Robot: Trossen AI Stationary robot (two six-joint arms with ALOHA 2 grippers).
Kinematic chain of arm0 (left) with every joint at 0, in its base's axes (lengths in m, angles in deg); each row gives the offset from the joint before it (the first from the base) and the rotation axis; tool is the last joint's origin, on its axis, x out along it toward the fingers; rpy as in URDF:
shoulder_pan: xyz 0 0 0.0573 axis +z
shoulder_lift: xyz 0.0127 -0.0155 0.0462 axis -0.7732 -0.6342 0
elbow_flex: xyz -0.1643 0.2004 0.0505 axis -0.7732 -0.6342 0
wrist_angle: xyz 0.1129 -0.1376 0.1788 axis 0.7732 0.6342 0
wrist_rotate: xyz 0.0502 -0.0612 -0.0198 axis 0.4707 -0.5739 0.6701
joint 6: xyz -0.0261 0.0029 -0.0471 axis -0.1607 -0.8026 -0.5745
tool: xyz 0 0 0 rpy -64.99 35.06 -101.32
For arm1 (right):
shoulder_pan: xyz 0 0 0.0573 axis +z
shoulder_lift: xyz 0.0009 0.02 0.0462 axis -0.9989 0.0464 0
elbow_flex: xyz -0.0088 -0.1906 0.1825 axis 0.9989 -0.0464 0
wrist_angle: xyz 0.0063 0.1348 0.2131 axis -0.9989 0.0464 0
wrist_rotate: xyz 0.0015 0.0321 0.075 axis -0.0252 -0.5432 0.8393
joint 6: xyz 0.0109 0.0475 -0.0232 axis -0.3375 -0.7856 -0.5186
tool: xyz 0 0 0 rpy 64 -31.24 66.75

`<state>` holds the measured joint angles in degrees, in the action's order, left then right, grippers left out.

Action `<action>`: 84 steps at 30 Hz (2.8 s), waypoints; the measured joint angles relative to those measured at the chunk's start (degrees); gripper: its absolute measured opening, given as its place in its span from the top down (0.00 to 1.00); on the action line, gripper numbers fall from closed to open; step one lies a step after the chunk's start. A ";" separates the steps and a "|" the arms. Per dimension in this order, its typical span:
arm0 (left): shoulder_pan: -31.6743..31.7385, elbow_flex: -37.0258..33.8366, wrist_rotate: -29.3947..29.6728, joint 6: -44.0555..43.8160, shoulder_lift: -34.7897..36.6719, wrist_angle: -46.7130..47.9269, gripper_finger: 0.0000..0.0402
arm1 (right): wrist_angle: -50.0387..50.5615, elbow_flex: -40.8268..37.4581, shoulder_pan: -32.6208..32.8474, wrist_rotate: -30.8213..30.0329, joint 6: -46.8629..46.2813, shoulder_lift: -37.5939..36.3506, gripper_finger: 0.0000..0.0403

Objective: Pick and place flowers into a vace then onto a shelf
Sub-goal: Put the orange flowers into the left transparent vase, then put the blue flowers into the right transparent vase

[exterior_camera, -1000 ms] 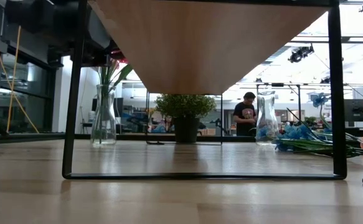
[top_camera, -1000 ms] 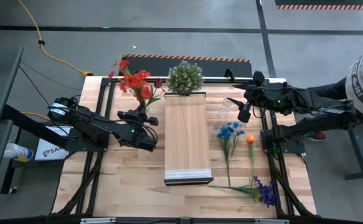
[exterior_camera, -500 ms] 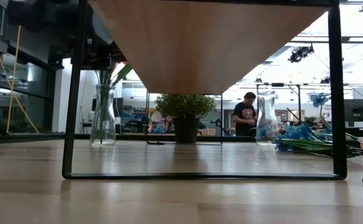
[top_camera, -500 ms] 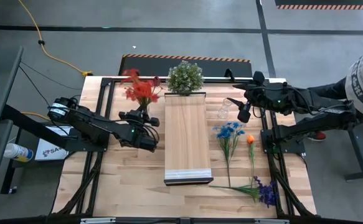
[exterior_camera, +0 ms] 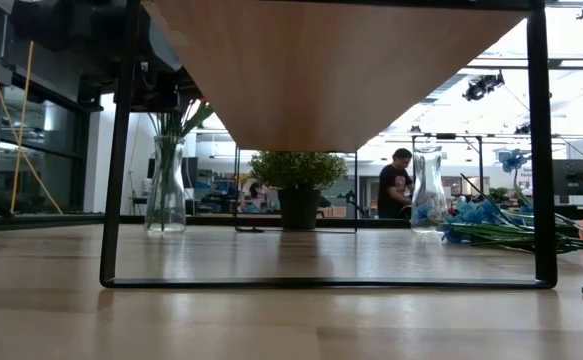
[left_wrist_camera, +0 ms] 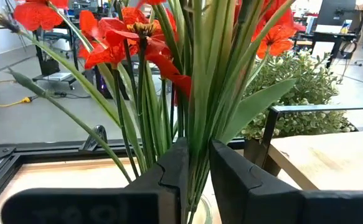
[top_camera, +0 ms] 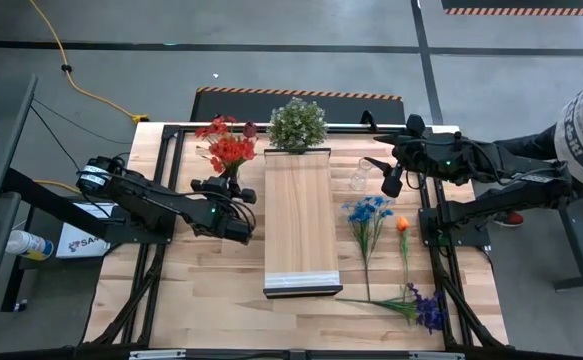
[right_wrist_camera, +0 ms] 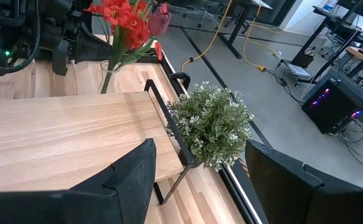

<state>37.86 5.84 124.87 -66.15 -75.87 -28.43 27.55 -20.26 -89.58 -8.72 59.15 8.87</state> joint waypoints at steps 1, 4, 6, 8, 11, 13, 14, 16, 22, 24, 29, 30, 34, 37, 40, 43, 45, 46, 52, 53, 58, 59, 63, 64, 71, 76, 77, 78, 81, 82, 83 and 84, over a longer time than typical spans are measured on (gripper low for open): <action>0.00 0.14 -0.03 -0.12 0.00 0.09 0.75 | 0.00 0.00 0.00 0.00 0.00 0.00 0.41; 0.00 0.82 -0.02 -0.07 0.00 0.10 0.75 | -0.01 0.00 -0.01 0.02 0.00 0.00 0.41; 0.00 1.26 -0.27 0.39 0.00 0.25 0.75 | 0.00 0.00 -0.02 0.02 0.00 0.00 0.41; 0.00 1.59 -1.50 1.58 0.00 0.26 0.75 | 0.00 0.00 0.00 0.02 0.00 0.00 0.41; 0.00 2.14 -4.70 4.01 0.00 0.27 0.75 | -0.01 0.00 -0.01 0.02 0.00 0.00 0.41; 0.00 2.59 -6.61 5.06 0.00 0.17 0.74 | 0.00 0.00 -0.02 0.02 0.00 0.00 0.41; 0.00 2.78 -7.31 5.70 0.02 0.22 0.74 | 0.00 0.00 -0.02 0.02 0.00 -0.02 0.41; 0.00 2.82 -8.17 6.82 0.02 0.27 0.73 | -0.01 0.00 -0.02 0.02 0.00 -0.09 0.41; -0.17 2.82 -10.21 7.80 0.02 0.52 0.68 | -0.02 0.00 -0.02 0.02 0.00 -0.24 0.41; -0.89 2.82 -10.38 7.78 0.02 1.63 0.66 | -0.02 0.00 0.00 0.02 0.00 -0.24 0.41; -4.98 2.82 -10.02 6.94 0.65 5.25 0.58 | -0.01 0.00 -0.01 0.02 0.00 -0.24 0.41; -5.97 2.82 -9.59 6.88 0.68 5.43 0.57 | -0.02 0.00 -0.01 0.02 0.00 -0.24 0.41; -9.97 2.84 -8.41 6.29 1.79 6.78 0.50 | -0.22 0.00 0.00 -0.02 0.07 -0.24 0.41; -12.88 2.75 -8.83 5.89 2.65 7.79 0.46 | -0.20 0.00 -0.01 -0.31 0.04 -0.24 0.41; -15.74 3.59 -8.68 5.84 3.30 8.32 0.43 | -0.15 0.00 -0.01 -0.33 0.04 -0.34 0.41; -18.58 5.39 -9.02 6.00 4.16 9.99 0.40 | -0.17 0.00 -0.02 -0.33 0.10 -0.58 0.41; -20.44 6.99 -9.69 6.12 4.44 12.00 0.39 | -0.17 0.00 -0.02 -0.32 0.18 -0.65 0.41; -21.33 7.93 -10.75 6.22 4.67 13.94 0.39 | -0.15 0.00 0.00 -0.29 0.23 -0.68 0.41; -24.16 16.13 -14.51 5.83 4.76 21.15 0.38 | -0.13 0.00 -0.02 -0.26 0.24 -0.96 0.41; -24.47 17.41 -14.58 5.84 4.81 22.37 0.38 | -0.06 0.00 -0.02 -0.27 0.24 -0.96 0.41; -24.90 22.31 -17.57 6.66 4.81 26.65 0.38 | 1.48 0.00 0.00 -0.24 0.24 -0.96 0.41; -24.90 23.03 -18.04 7.00 4.83 27.05 0.38 | 2.20 0.00 -0.02 -0.24 0.22 -0.96 0.41; -24.93 25.32 -18.22 7.33 4.79 29.29 0.38 | 4.24 0.00 -0.02 -1.10 -1.01 -0.94 0.41; -25.24 25.63 -17.76 7.34 4.79 29.80 0.38 | 4.63 0.00 -0.02 -1.12 -1.43 -0.94 0.41; -28.99 28.05 -13.46 4.43 4.76 35.25 0.38 | 5.70 0.00 -0.02 -1.07 -3.16 -0.94 0.41; -31.15 32.07 -14.19 2.71 4.79 39.14 0.38 | 5.68 0.00 -0.02 -1.24 -1.15 -0.94 0.41; -31.29 32.98 -14.27 2.70 4.78 39.16 0.38 | 5.68 0.00 -0.02 -1.25 -0.78 -0.94 0.41; -31.32 33.99 -14.40 2.74 4.77 39.15 0.38 | 5.66 0.00 -0.01 -1.25 -0.66 -0.94 0.41; -31.26 36.80 -16.31 3.98 4.79 39.14 0.38 | 5.66 0.00 -0.02 -1.20 1.26 -0.94 0.41; -31.23 37.62 -17.11 5.41 4.79 39.18 0.38 | 5.66 0.00 -0.02 -1.11 2.03 -0.94 0.41; -31.20 38.50 -18.27 6.89 4.79 39.13 0.38 | 5.65 0.00 -0.02 -0.96 2.88 -0.94 0.41; -31.15 39.13 -19.49 8.05 4.79 39.20 0.38 | 5.64 0.00 -0.01 -0.76 3.48 -0.94 0.41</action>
<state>6.72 44.97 105.37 -58.09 -71.08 10.77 33.19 -20.26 -89.60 -9.47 62.63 7.93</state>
